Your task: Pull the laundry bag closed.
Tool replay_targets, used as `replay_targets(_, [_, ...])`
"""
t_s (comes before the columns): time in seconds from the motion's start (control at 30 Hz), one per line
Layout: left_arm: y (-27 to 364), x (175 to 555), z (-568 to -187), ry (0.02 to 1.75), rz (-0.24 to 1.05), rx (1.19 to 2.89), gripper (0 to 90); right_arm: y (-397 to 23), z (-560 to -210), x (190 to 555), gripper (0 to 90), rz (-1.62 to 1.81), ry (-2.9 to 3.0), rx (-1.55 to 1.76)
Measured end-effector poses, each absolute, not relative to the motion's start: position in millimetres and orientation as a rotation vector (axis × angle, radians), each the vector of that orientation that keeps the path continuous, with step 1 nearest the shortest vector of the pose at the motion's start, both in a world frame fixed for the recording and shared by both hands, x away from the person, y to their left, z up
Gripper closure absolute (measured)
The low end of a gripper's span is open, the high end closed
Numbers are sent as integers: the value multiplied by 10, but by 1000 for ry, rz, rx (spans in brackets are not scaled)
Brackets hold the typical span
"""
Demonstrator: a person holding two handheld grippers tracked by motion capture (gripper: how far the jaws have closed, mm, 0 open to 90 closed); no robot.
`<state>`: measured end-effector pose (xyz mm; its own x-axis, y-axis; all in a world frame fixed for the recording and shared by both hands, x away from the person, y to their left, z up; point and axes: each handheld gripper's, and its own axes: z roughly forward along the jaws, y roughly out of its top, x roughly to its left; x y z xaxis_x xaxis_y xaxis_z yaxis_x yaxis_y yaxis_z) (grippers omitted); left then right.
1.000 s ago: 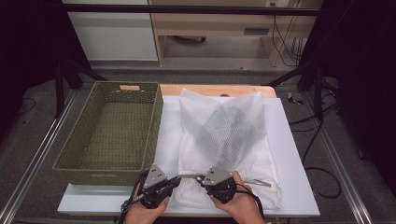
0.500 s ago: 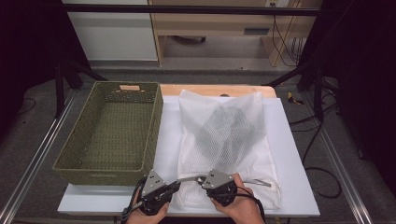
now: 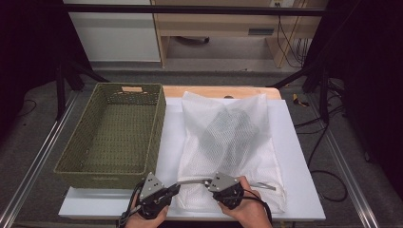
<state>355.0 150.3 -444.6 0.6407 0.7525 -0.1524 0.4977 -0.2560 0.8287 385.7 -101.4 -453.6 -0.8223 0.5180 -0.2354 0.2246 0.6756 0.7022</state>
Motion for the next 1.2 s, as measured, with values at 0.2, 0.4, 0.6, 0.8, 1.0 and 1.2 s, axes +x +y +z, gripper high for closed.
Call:
replay_targets(0.2, [1535,3550,-4456,1003,341,1905,883,-1109,-4505,3855,819,948,2470,589])
replay_targets(0.4, [1565,3561,-4485,1013,347,1910,883,-1219,-4512,3834,819,900,2470,603])
replay_targets(0.6, [1587,3573,-4496,1028,345,1901,883,-1358,-4516,3824,819,870,2472,625])
replay_targets(0.8, [1605,3581,-4504,1034,343,1900,883,-1450,-4536,3824,819,846,2475,648])
replay_targets(1.0, [1589,3575,-4514,1031,341,1907,883,-1557,-4538,3818,819,846,2465,674])
replay_targets(1.2, [1594,3577,-4511,1032,346,1909,883,-1621,-4552,3803,819,839,2469,681])
